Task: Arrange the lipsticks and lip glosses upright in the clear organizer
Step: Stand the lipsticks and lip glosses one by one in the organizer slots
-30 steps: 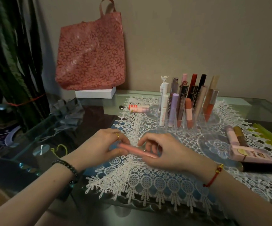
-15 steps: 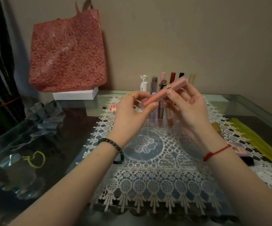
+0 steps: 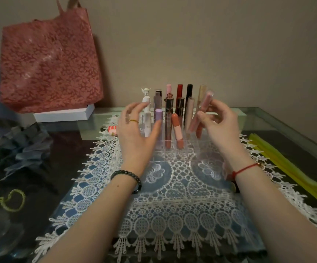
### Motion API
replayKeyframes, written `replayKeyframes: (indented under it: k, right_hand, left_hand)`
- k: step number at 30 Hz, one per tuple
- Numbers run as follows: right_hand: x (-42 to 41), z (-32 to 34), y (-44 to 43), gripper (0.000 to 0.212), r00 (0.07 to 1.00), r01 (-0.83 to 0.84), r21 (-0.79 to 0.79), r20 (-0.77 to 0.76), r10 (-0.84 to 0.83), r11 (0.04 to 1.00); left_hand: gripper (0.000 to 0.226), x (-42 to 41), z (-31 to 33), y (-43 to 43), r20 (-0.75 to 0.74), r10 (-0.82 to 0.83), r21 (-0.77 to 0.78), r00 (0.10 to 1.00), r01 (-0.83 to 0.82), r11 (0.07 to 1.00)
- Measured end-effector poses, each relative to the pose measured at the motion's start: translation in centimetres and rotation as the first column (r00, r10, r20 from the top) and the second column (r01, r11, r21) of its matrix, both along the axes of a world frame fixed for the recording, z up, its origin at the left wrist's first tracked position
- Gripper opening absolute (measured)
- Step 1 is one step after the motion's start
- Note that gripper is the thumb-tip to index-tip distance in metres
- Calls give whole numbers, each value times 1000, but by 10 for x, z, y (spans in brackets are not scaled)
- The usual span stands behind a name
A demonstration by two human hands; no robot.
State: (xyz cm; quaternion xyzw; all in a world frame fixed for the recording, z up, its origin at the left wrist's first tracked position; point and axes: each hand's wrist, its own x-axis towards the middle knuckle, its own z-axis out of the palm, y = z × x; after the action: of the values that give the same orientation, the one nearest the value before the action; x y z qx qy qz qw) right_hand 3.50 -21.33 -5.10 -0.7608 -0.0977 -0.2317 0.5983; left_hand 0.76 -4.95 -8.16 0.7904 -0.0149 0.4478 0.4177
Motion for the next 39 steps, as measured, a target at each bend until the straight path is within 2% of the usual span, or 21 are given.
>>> replayKeyframes:
  k: [4,9,17,23,30,39]
  right_hand:
    - [3,-8,2,40,1000,17,-90,4,-17,996]
    - [5,-15,4,42,1000,-15,-139,-16,13,990]
    - [8,-25,4,42,1000,-24,-171,-23,21,985]
    - [8,-27,5,41,999,-36,-182,-28,31,983]
    - [8,-28,5,42,999,-45,-193,-32,40,980]
    - [9,-30,4,45,999,-51,-213,-20,48,976]
  left_hand:
    - [49,-1,-3,17,-39,-39,-13,998,38,999]
    - [76,-5,-5,26,-240,-150,-84,959,134,987]
    - [112,-6,-16,31,-588,-282,-79,758,293,953]
    - [99,-8,-16,26,-644,-296,-27,705,366,930]
    - [104,-5,-20,26,-696,-266,2,667,373,928]
    - [108,-7,-17,25,-698,-323,-77,639,382,921]
